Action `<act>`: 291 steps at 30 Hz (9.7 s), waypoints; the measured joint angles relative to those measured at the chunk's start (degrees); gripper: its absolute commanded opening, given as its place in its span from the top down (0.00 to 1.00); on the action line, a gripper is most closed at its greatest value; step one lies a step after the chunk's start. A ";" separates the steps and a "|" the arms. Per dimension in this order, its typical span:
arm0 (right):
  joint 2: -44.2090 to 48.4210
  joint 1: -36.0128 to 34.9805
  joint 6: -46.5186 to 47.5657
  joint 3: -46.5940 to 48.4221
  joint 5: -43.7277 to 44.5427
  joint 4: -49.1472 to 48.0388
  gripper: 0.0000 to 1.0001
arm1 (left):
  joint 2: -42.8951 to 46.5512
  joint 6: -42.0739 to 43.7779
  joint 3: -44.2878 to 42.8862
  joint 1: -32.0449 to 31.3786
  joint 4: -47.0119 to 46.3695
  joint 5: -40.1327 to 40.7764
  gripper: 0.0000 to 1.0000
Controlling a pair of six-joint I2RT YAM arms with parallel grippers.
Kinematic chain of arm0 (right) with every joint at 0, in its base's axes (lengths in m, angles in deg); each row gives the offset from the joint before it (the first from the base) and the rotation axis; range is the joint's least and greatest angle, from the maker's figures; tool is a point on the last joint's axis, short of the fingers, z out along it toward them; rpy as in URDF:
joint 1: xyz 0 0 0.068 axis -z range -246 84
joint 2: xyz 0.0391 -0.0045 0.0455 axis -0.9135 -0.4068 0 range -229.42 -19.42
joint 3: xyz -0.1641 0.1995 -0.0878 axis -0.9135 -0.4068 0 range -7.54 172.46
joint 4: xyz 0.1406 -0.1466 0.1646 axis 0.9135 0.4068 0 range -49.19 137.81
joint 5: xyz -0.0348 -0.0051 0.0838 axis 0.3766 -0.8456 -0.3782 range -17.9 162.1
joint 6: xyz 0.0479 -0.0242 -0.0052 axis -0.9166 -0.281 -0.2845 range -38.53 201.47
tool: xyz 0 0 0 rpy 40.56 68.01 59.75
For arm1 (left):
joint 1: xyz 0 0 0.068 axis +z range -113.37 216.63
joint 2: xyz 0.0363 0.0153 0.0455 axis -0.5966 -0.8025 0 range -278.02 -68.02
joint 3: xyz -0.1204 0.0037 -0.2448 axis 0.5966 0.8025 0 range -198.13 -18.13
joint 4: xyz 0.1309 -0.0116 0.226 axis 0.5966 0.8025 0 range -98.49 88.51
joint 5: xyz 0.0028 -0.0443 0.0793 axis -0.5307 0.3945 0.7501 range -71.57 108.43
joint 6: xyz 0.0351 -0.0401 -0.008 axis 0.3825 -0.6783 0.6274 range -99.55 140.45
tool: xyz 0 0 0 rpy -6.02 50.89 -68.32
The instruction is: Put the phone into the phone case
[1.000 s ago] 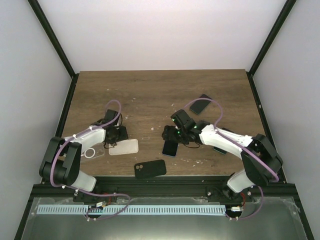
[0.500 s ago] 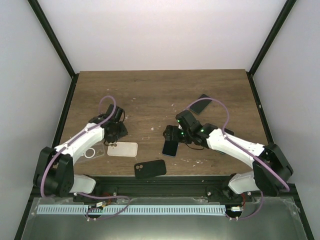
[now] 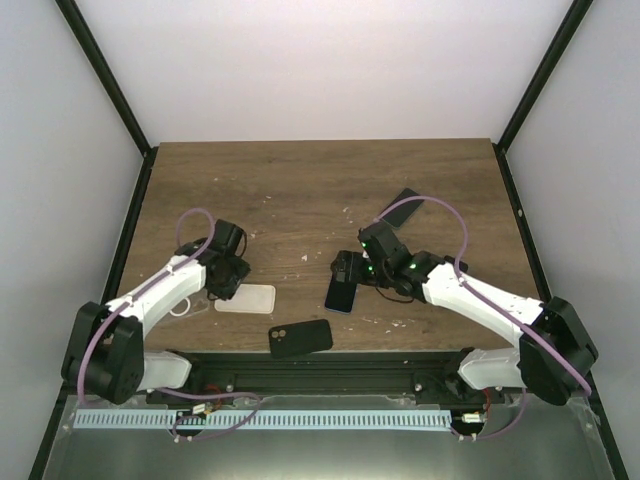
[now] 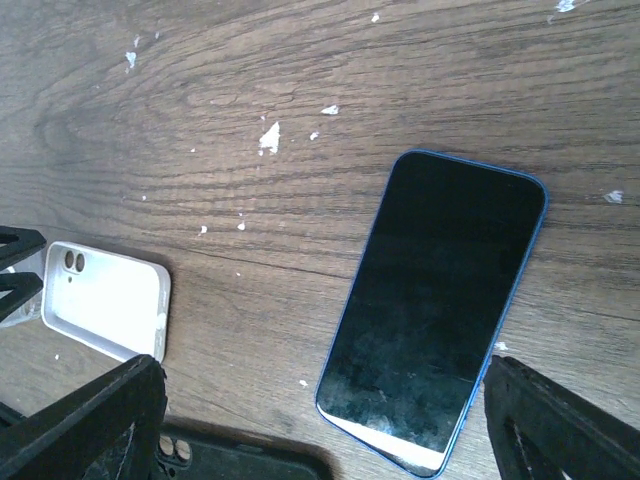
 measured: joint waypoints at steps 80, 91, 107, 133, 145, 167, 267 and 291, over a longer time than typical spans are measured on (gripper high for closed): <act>28.04 10.51 8.87 5.53 17.14 9.99 0.11 | -32.24 40.92 -34.10 -32.15 -3.87 -4.63 0.00; 32.94 10.54 8.81 4.57 19.96 10.14 0.11 | -39.26 42.18 -37.46 -33.83 -0.39 -2.10 0.01; 36.22 10.54 7.91 3.87 21.03 10.23 0.10 | -44.57 47.41 -41.31 -34.60 1.46 0.66 0.24; 33.00 10.51 38.34 0.87 4.04 -0.20 0.02 | -22.45 53.07 -33.42 -16.87 0.07 -5.53 0.07; 16.79 8.76 75.60 11.43 -10.60 13.81 0.00 | -12.17 41.70 -13.99 4.09 -6.51 -20.02 0.01; -15.23 5.20 109.83 6.47 -9.57 23.04 0.00 | -11.85 35.30 -6.21 7.15 -15.15 -24.98 0.06; -31.63 1.68 47.28 24.52 -3.89 15.23 0.32 | -7.26 29.73 0.39 16.74 -25.35 -30.49 0.18; -45.00 -4.74 29.27 42.38 -2.73 0.85 0.33 | -5.46 29.77 2.97 20.17 -25.77 -33.16 0.18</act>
